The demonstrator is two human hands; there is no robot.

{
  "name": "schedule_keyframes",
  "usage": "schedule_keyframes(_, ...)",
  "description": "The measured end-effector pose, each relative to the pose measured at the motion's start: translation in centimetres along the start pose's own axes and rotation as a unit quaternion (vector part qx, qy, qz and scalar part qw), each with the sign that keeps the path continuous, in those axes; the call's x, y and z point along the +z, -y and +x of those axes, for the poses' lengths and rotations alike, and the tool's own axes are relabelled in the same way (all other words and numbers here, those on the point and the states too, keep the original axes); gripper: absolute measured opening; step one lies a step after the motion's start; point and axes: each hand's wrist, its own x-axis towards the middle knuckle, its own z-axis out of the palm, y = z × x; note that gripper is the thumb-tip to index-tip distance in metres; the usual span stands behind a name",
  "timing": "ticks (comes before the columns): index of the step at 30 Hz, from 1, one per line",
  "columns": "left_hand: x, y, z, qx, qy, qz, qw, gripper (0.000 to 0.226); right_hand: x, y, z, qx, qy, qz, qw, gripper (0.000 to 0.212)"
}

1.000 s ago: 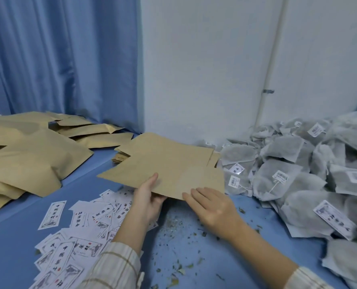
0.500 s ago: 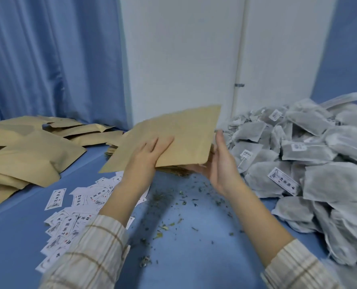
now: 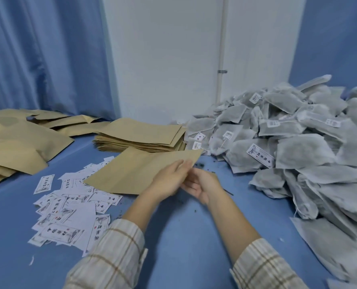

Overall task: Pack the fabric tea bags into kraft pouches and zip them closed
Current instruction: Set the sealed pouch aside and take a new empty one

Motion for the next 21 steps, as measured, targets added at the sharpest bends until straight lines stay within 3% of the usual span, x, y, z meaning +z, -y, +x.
schedule_keyframes(1, 0.8, 0.0, 0.2, -0.019, -0.039, -0.001, 0.999, 0.039, -0.2, -0.1, -0.1, 0.006, 0.007, 0.001, 1.0, 0.011)
schedule_keyframes(3, 2.3, 0.6, 0.4, -0.04, -0.08, -0.015, 0.996, 0.03, -0.6, -0.1, -0.2, 0.007, 0.004, -0.027, 1.0, 0.014)
schedule_keyframes(8, 4.5, 1.9, -0.1, -0.053, -0.121, -0.016, 0.991, 0.029, -1.3, -0.2, 0.5, -0.015, -0.055, -0.093, 0.994, 0.011)
schedule_keyframes(15, 4.5, 2.2, -0.7, 0.023, -0.175, -0.019, 0.984, 0.028, -1.9, -1.0, 1.2, 0.005, -0.007, 0.046, 0.999, 0.001)
schedule_keyframes(18, 4.4, 2.0, -0.7, 0.036, -0.209, -0.052, 0.976, 0.022, -1.8, -1.5, 1.2, 0.01, 0.039, 0.095, 0.995, 0.005)
schedule_keyframes(21, 4.1, 2.0, -0.8, 0.06, -0.238, -0.009, 0.969, 0.018, -1.6, -1.8, 1.2, 0.014, 0.075, 0.111, 0.991, 0.008)
